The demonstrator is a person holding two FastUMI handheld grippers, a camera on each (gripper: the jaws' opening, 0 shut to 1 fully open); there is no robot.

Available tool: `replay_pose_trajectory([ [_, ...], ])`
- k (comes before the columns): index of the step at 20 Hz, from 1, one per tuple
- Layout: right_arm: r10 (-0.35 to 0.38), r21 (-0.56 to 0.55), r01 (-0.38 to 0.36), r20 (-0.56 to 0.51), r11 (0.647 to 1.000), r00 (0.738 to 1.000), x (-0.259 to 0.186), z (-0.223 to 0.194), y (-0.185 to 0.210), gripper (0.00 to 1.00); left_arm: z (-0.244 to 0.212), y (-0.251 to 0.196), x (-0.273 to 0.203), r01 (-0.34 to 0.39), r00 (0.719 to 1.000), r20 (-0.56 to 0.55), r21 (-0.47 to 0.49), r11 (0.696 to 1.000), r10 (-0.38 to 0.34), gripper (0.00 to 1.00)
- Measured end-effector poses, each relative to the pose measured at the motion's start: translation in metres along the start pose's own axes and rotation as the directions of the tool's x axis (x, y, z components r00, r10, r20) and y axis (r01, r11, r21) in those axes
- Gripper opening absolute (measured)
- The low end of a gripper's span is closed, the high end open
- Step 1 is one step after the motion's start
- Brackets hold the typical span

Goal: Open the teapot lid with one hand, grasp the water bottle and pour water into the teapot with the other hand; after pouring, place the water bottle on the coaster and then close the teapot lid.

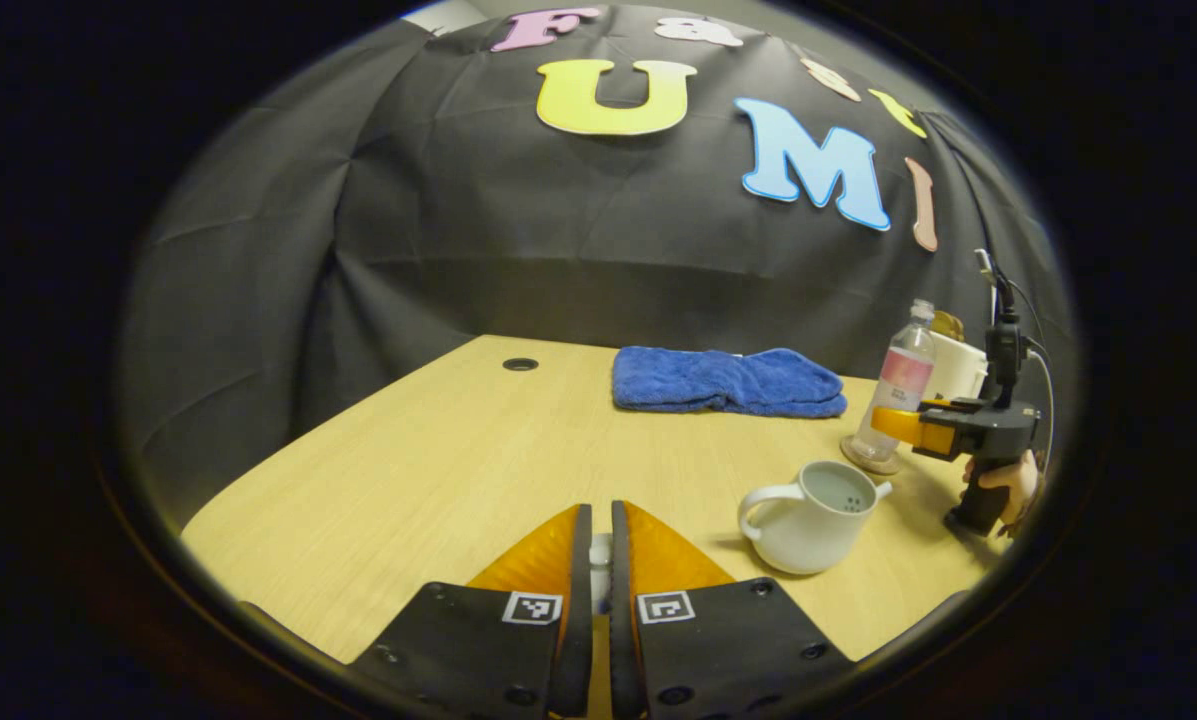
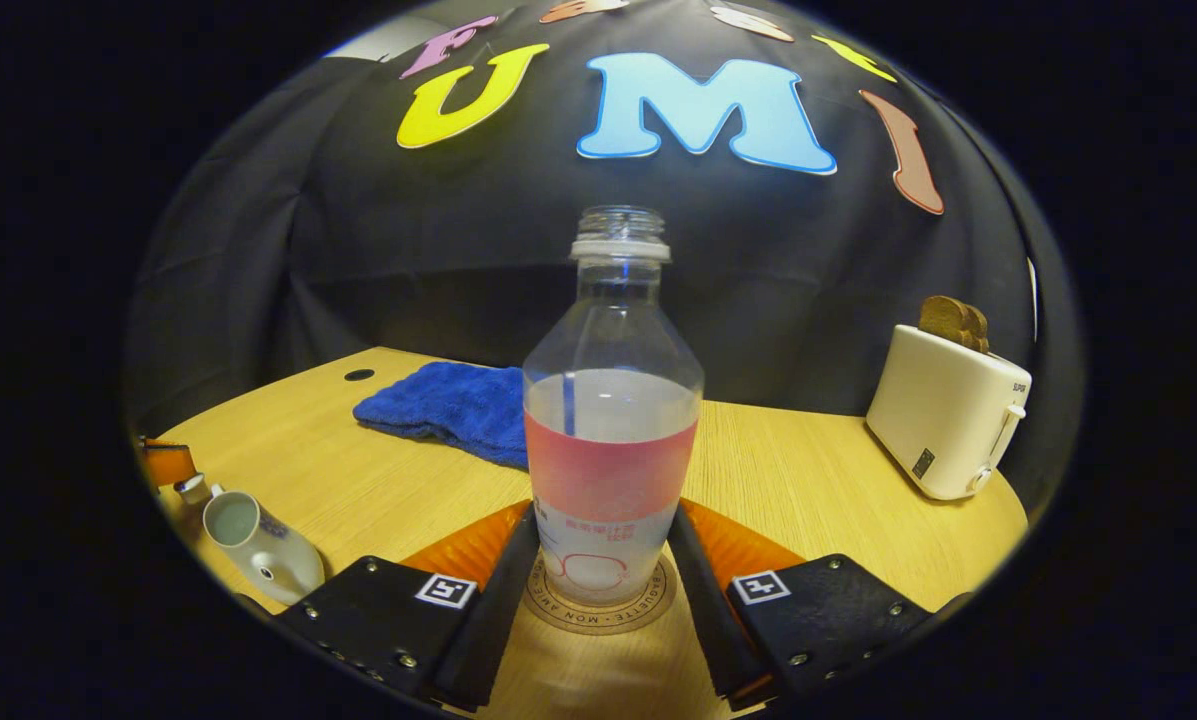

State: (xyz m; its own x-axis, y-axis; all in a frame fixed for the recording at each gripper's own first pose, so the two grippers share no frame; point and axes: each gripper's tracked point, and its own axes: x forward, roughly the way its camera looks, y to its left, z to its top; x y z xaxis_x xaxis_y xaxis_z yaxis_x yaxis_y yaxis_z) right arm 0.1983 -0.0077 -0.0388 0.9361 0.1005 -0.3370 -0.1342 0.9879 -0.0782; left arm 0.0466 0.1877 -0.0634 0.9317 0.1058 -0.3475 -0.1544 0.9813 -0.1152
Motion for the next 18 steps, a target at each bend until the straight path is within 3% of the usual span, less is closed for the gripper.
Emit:
replay_pose_trajectory([
  [4, -0.008, 0.011, 0.008, 0.003, 1.0, 1.0, -0.002, -0.003, -0.002, 0.85, 0.0, 0.0, 0.0, 0.005, 1.0, 0.0, -0.003, 1.0, -0.005, 0.14],
  [9, -0.015, 0.042, 0.014, 0.009, 0.999, 1.0, -0.016, -0.005, -0.006, 0.85, 0.0, -0.002, 0.0, 0.019, 1.0, 0.0, 0.002, 1.0, -0.019, 0.14],
  [18, -0.026, 0.051, 0.019, 0.127, 0.999, 0.992, -0.065, 0.01, 0.002, 0.85, 0.009, -0.007, -0.001, 0.07, 0.997, 0.041, 0.02, 0.997, -0.07, 0.14],
])
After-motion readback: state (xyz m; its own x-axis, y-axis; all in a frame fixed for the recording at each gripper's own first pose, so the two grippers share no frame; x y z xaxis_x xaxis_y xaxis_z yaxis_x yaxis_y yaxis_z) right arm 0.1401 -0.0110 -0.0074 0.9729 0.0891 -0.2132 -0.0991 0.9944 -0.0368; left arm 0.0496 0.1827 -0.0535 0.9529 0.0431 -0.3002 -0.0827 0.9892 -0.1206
